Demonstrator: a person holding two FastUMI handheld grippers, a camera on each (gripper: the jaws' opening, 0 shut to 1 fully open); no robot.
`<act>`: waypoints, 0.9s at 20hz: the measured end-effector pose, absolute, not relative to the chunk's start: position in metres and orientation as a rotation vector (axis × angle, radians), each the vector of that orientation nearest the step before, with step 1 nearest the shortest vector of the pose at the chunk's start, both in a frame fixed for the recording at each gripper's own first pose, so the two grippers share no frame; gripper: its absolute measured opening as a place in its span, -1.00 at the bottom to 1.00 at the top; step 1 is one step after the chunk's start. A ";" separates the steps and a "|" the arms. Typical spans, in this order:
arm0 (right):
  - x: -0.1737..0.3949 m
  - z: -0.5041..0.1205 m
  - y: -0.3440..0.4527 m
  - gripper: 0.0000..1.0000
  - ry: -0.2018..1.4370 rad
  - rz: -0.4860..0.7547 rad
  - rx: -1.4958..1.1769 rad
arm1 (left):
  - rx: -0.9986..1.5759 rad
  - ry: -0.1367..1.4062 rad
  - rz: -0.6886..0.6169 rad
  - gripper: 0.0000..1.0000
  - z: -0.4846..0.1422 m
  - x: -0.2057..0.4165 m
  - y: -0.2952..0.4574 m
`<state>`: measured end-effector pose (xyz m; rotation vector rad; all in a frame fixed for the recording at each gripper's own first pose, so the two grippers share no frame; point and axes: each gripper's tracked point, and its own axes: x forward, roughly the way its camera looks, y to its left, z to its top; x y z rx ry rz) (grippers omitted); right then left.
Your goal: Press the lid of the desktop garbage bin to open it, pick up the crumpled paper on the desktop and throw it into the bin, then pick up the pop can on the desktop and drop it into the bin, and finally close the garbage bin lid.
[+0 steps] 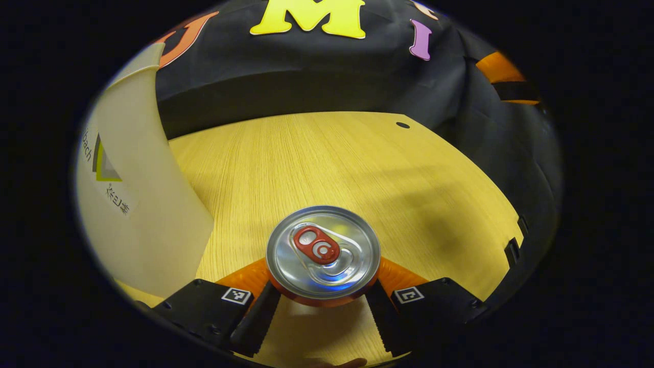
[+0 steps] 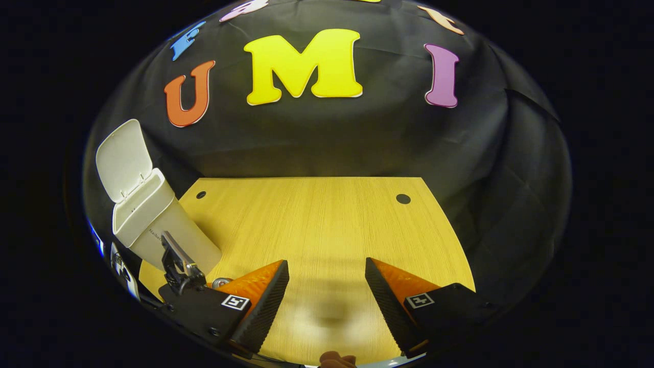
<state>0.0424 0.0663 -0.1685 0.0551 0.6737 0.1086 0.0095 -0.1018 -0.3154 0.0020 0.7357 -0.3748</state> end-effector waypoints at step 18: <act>0.015 -0.168 0.003 0.89 0.645 0.074 0.083 | -0.003 0.438 -0.345 0.70 -0.076 0.041 -0.098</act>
